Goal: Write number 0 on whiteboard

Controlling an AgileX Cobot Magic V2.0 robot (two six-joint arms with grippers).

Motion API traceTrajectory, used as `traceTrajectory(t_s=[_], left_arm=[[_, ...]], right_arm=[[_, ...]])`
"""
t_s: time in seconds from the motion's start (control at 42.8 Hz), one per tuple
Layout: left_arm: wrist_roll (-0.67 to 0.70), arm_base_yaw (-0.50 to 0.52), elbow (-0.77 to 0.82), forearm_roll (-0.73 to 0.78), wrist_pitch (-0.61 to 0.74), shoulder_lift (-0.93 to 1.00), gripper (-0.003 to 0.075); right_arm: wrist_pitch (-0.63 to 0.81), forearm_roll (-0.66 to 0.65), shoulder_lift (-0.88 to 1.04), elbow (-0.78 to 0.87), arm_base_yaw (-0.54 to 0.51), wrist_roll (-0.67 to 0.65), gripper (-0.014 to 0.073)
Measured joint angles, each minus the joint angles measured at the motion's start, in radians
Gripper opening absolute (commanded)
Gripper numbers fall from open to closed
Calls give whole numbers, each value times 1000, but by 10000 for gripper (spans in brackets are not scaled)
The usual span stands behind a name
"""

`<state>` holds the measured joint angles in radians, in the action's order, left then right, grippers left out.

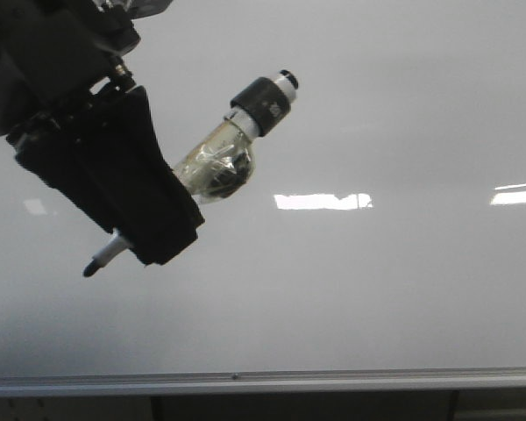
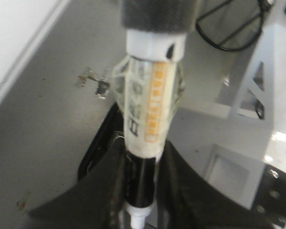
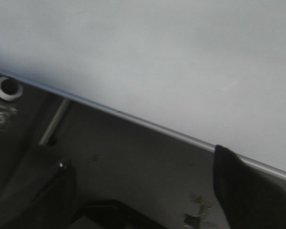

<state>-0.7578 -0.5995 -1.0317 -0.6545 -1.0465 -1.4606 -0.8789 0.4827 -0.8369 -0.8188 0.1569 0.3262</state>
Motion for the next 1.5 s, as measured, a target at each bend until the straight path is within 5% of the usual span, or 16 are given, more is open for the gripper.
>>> traceTrajectory(t_s=[0.14,0.374,0.748,1.051,1.308,1.402,1.495], left_arm=[[-132,-2,-8,-93,-143,0,-19],[-205,-2,-8,-161,-159,0,-19],[-207,-2,-8,-168,-161,0,-19],[-207,-2,-8,-172,-161,0,-19],[-209,-2,-8,-194,-174,2,-18],[-210,-2,-8,-198,-176,2,14],[-211,-2,-8,-200,-176,2,146]], right_arm=[[-128,240,-107,-71,19,193,607],[-291,551,-328,-96,21,441,607],[-313,673,-497,-96,129,554,592],[-303,673,-507,-96,196,559,329],[-287,661,-507,-96,196,559,-51],[-287,661,-507,-98,196,559,-67],[-287,661,-507,-98,196,561,-69]])
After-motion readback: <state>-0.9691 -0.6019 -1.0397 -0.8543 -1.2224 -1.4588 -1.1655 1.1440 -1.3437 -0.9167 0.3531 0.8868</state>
